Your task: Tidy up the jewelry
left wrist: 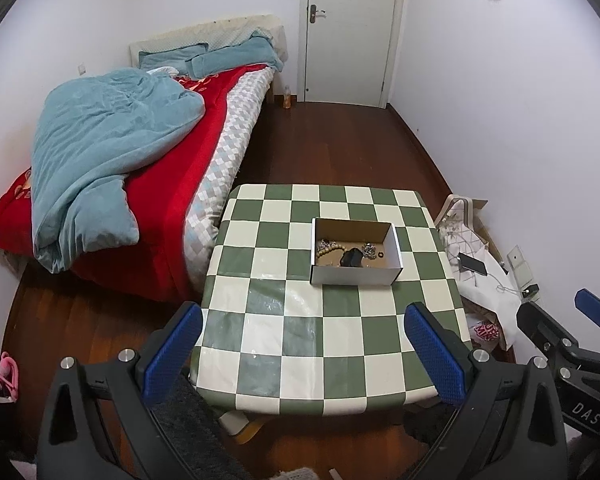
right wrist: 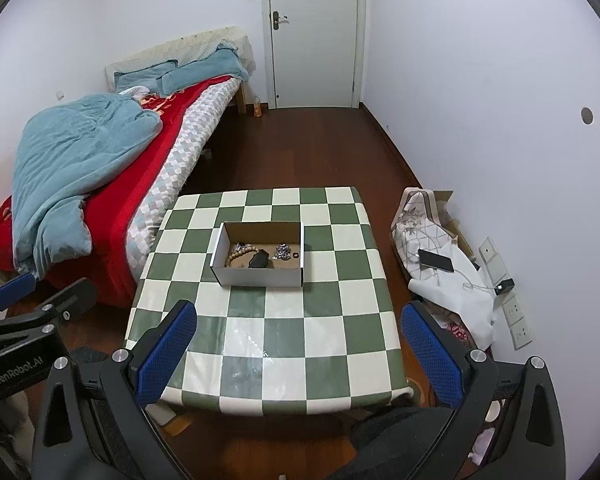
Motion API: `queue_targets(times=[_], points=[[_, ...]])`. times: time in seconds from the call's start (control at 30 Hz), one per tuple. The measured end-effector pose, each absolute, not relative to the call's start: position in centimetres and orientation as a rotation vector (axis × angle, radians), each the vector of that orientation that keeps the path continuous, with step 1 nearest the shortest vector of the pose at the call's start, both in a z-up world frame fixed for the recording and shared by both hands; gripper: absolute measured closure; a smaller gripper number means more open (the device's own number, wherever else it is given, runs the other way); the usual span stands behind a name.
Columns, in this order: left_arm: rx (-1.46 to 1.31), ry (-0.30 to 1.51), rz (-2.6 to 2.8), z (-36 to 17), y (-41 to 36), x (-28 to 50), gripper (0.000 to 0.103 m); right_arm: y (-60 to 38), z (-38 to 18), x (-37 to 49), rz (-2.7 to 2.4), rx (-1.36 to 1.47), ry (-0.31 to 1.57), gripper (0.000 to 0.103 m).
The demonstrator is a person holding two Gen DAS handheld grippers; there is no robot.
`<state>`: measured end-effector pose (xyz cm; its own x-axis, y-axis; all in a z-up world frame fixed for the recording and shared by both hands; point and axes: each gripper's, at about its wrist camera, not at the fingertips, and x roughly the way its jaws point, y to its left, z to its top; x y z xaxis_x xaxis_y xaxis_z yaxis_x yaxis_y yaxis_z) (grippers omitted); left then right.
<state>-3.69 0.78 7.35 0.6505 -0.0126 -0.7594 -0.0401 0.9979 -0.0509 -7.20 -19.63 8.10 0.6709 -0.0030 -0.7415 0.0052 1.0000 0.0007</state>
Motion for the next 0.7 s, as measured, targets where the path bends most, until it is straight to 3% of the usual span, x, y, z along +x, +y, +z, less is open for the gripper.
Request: queue_targets(times=[0.7], points=[[-0.064, 0.838, 0.09, 7.5, 0.6, 2.6, 0.0, -19.2, 7.6, 0.4, -0.037, -0.034, 0.854, 0.0]])
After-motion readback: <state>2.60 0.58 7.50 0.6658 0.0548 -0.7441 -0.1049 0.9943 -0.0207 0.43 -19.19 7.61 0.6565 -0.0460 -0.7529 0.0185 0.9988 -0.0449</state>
